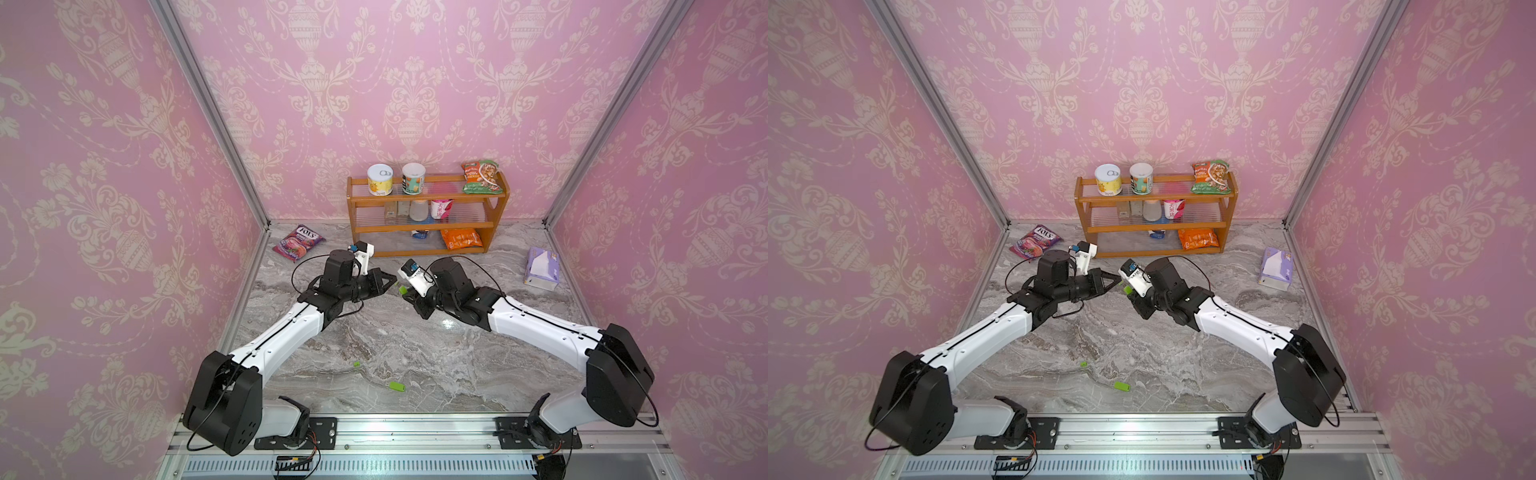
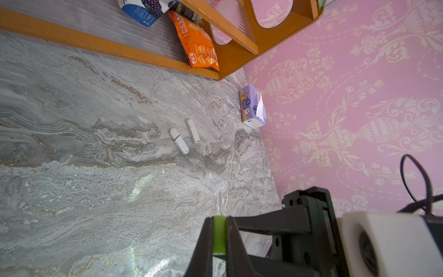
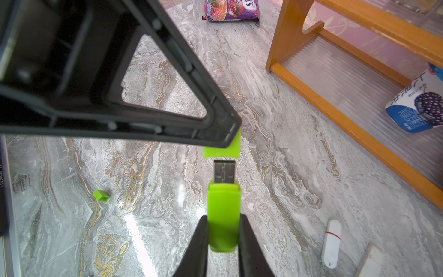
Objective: Close the usb drive cover
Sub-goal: Close the cover of the USB drive.
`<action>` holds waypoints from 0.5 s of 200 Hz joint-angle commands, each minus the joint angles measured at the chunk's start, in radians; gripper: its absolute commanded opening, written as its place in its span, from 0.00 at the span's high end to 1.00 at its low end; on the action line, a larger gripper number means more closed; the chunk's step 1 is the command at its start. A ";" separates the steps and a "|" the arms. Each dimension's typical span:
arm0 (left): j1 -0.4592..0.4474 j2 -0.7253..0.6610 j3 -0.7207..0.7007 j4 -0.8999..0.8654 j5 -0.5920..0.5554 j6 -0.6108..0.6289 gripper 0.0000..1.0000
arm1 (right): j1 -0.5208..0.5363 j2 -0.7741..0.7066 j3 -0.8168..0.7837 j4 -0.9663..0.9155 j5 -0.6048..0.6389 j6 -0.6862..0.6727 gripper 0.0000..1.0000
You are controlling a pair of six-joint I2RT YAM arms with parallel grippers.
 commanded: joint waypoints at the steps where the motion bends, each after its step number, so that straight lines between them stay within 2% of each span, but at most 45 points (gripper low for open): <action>1: -0.007 -0.009 0.016 0.018 -0.003 0.028 1.00 | -0.003 -0.003 0.013 0.013 -0.016 0.024 1.00; 100: -0.018 0.011 0.008 0.022 -0.014 0.028 1.00 | -0.002 0.002 0.036 0.033 -0.014 0.030 1.00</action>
